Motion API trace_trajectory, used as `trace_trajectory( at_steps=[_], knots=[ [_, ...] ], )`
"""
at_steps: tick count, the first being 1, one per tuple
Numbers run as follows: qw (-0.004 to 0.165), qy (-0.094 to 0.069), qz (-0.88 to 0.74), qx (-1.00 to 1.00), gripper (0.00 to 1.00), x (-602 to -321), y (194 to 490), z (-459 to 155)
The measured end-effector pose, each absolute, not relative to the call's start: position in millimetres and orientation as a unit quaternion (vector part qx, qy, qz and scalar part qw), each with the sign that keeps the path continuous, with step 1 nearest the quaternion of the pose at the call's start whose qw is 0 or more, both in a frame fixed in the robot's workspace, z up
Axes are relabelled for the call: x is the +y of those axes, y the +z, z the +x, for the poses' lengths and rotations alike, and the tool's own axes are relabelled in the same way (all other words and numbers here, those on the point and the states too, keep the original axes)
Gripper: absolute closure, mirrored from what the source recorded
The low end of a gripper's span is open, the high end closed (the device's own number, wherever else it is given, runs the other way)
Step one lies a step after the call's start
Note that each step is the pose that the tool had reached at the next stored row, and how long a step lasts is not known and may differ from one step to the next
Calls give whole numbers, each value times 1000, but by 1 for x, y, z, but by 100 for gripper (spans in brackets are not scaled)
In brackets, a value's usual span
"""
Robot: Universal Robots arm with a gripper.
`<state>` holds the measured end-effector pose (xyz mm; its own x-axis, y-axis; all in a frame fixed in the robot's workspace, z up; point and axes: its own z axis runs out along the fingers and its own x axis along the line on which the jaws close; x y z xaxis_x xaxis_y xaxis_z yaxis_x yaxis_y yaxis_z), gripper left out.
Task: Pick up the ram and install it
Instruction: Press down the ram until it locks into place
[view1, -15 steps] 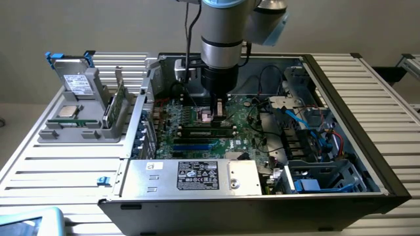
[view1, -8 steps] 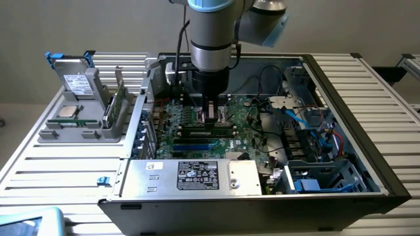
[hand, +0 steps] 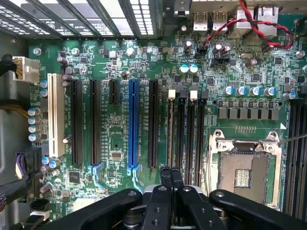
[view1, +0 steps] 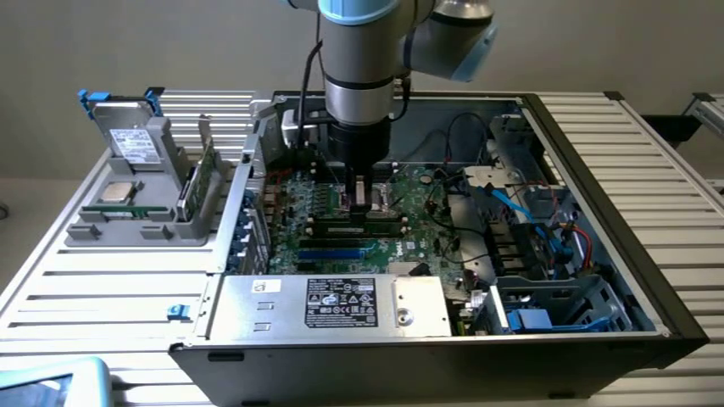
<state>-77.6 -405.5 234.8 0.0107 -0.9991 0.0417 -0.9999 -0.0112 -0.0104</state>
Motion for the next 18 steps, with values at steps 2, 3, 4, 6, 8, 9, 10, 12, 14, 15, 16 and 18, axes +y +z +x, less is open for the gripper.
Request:
trace_trajectory(
  at_steps=[2, 3, 4, 6, 8, 9, 10, 12, 14, 15, 16, 18],
  knots=[
    [11, 19, 711, -703, 89, -405, 234, -78],
    [11, 19, 711, -703, 89, -405, 233, -78],
    [11, 19, 711, -703, 89, -405, 232, -78],
    [11, 19, 711, -703, 89, -405, 231, -78],
    [11, 19, 711, -703, 89, -404, 229, -78],
    [11, 19, 711, -703, 89, -404, 228, -78],
    [11, 19, 711, -703, 89, -404, 227, -79],
    [11, 19, 711, -703, 89, -404, 225, -79],
    [11, 19, 711, -703, 89, -404, 223, -79],
    [11, 19, 711, -703, 89, -404, 224, -79],
    [10, 19, 711, -703, 89, -403, 227, -79],
    [11, 19, 711, -703, 89, -404, 237, -79]
  ],
)
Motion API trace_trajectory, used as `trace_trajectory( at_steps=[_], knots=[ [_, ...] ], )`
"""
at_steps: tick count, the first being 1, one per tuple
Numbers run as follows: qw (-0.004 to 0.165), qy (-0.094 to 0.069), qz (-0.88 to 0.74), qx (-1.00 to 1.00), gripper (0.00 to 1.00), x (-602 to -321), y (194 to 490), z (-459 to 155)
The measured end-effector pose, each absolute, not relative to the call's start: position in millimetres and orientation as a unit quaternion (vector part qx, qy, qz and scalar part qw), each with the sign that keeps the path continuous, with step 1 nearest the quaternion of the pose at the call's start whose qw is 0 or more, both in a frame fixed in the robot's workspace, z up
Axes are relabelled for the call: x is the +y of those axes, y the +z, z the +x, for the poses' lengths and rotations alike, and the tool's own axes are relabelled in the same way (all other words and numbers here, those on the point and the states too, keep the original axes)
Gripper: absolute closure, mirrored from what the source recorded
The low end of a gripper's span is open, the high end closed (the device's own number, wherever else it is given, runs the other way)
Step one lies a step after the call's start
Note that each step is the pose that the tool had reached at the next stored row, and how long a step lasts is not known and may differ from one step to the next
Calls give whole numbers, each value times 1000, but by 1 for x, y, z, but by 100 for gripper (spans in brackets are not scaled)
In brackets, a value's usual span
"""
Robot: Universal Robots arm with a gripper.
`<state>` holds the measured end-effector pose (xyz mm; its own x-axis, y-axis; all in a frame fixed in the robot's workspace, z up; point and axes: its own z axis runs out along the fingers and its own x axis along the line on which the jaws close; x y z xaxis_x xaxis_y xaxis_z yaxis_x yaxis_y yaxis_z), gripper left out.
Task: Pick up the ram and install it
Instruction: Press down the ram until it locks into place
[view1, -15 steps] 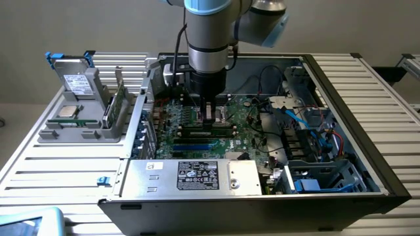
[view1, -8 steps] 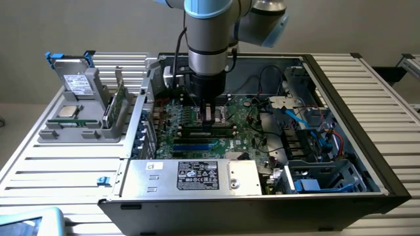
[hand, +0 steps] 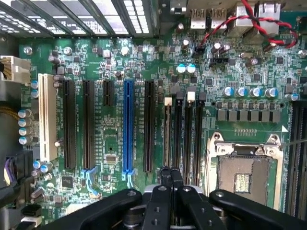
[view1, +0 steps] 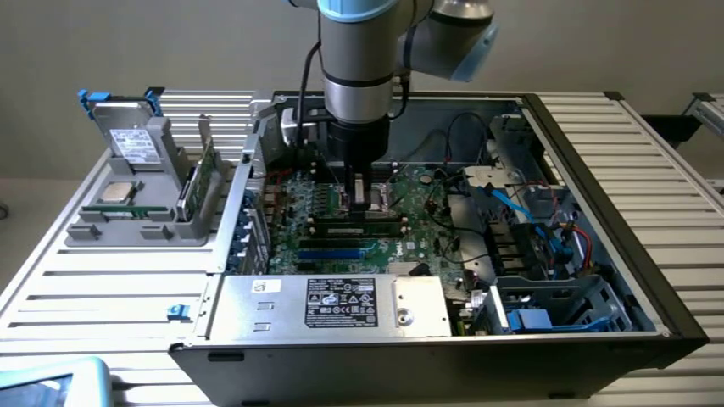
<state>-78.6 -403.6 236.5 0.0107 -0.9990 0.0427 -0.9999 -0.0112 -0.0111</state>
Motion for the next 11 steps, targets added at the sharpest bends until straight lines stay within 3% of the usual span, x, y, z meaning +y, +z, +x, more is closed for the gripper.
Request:
trace_trajectory(
  at_steps=[11],
  knots=[
    [11, 19, 711, -703, 89, -404, 253, -70]
  ],
)
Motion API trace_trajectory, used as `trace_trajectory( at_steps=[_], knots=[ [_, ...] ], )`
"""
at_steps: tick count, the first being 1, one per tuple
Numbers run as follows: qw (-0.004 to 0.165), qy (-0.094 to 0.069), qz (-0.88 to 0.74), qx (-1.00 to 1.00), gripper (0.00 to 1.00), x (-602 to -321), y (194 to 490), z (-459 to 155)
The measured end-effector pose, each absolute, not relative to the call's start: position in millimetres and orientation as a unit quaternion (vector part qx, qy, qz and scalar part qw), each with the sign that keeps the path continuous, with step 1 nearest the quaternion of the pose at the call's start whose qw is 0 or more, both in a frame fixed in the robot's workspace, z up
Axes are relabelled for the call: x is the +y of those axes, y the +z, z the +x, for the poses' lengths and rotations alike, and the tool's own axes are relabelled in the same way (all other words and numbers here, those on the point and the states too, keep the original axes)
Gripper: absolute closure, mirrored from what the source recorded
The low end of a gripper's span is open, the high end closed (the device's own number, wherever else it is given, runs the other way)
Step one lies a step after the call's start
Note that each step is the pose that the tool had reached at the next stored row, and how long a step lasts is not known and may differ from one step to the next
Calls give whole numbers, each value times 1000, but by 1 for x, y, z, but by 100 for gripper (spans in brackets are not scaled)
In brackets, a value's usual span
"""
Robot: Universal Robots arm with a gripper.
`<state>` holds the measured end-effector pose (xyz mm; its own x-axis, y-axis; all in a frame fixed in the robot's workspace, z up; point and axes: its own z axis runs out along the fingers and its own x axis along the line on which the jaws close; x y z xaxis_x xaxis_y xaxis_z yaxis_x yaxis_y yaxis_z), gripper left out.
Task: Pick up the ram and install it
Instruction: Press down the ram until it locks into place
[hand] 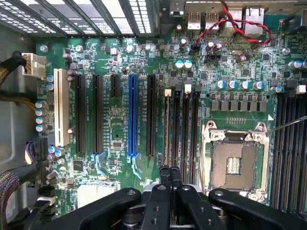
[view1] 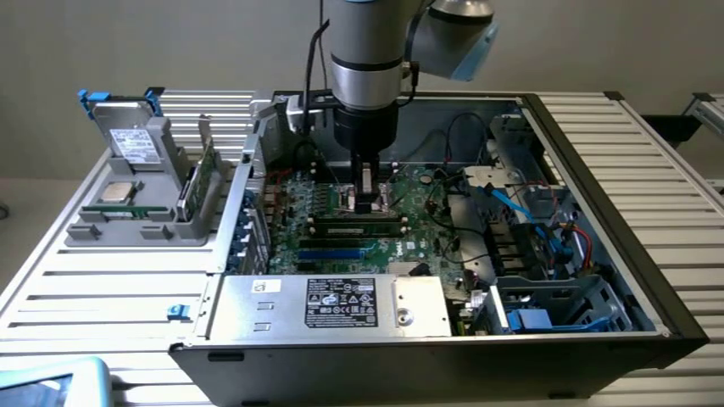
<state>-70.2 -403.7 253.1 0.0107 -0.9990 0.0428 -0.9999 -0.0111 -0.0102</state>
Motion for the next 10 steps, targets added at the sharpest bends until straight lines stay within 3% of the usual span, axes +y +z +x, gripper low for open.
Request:
trace_trajectory(
  at_steps=[10],
  knots=[
    [12, 19, 702, -712, 89, -404, 253, -70]
  ],
)
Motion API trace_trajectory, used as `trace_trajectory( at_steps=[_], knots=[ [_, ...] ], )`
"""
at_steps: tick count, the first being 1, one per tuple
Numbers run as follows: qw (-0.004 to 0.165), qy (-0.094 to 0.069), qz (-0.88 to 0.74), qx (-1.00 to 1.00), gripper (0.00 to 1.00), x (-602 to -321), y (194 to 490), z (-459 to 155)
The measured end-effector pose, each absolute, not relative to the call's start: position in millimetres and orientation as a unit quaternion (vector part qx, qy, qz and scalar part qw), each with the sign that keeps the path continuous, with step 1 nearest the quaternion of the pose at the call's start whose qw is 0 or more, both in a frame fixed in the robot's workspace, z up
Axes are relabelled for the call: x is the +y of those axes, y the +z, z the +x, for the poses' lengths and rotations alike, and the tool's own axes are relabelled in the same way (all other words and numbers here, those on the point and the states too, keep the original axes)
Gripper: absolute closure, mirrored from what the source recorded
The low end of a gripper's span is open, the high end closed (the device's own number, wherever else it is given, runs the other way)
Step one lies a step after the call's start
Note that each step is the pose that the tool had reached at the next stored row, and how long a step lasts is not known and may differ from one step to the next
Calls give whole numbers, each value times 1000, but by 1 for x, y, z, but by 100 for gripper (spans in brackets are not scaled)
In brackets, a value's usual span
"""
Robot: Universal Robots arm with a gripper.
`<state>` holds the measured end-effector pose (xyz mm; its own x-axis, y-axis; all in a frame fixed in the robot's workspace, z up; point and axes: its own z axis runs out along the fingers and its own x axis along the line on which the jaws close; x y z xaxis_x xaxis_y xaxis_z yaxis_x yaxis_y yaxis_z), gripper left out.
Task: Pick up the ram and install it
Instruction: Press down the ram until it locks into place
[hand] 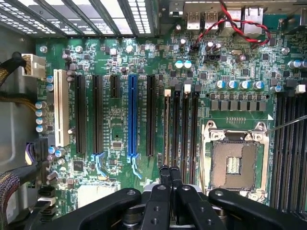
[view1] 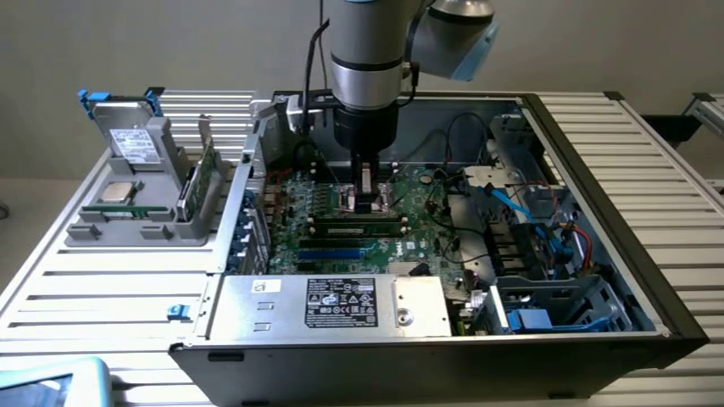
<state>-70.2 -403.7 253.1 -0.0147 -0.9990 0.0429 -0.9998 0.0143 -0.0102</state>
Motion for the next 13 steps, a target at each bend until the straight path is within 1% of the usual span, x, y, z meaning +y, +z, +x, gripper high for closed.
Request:
trace_trajectory(
  at_steps=[13],
  knots=[
    [14, 17, 628, -778, 89, -404, 253, -70]
  ],
)
